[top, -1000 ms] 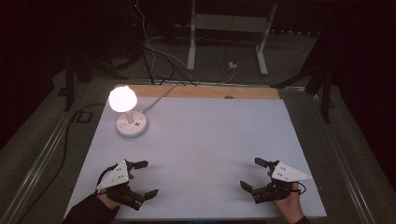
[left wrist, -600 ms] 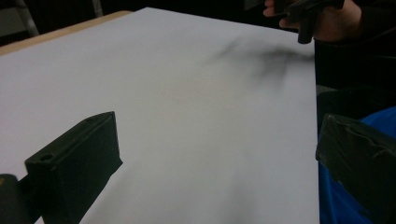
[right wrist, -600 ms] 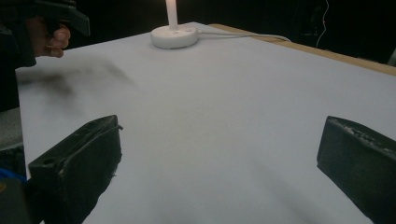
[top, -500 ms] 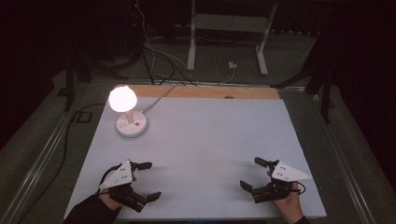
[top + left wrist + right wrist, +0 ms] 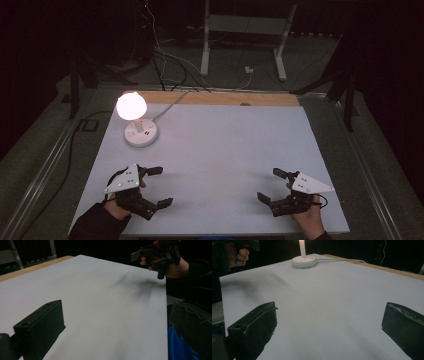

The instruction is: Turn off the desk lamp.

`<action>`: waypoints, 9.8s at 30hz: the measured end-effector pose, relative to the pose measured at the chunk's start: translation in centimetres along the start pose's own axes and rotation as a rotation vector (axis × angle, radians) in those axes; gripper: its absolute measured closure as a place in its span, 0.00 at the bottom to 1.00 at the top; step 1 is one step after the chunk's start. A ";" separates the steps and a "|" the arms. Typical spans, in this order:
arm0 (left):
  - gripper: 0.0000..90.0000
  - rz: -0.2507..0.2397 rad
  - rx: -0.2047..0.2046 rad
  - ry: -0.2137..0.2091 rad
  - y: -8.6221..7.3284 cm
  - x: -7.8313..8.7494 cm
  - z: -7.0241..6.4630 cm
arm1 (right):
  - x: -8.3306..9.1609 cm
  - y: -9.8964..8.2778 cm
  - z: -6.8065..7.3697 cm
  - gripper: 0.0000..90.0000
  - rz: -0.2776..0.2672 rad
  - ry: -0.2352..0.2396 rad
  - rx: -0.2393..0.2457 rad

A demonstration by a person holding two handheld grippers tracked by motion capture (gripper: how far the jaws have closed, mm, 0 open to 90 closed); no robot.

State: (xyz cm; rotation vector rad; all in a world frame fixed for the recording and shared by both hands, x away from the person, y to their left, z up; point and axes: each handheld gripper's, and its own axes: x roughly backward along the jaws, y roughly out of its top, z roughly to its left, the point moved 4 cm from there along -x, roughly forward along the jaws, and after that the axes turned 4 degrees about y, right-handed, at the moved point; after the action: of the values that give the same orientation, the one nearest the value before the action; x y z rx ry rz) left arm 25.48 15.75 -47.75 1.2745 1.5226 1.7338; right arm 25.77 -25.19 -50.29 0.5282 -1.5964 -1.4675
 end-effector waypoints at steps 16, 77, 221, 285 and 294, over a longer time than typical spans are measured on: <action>0.01 -0.009 0.045 0.146 1.3 -0.7 3.3 | 0.0 0.0 0.0 0.00 0.002 0.004 -0.001; 0.36 0.110 0.280 0.900 -1.2 -1.9 14.4 | -0.2 -0.2 0.1 0.00 0.017 0.038 -0.018; 1.00 0.164 0.253 0.811 -3.1 -1.7 17.2 | -0.1 -0.3 -0.1 0.00 0.026 0.036 -0.022; 0.89 0.146 0.309 0.791 -2.5 -0.7 17.0 | -0.1 -0.3 0.0 0.00 0.032 0.038 -0.024; 0.61 0.142 0.315 0.782 -1.8 -0.1 15.8 | -0.1 -0.3 -0.1 0.00 0.028 0.035 -0.026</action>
State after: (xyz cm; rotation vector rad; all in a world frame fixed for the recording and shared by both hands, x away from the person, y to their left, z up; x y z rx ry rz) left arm 39.04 23.69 -50.48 0.8770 2.2467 2.3131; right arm 25.78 -25.26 -50.64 0.5116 -1.5499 -1.4486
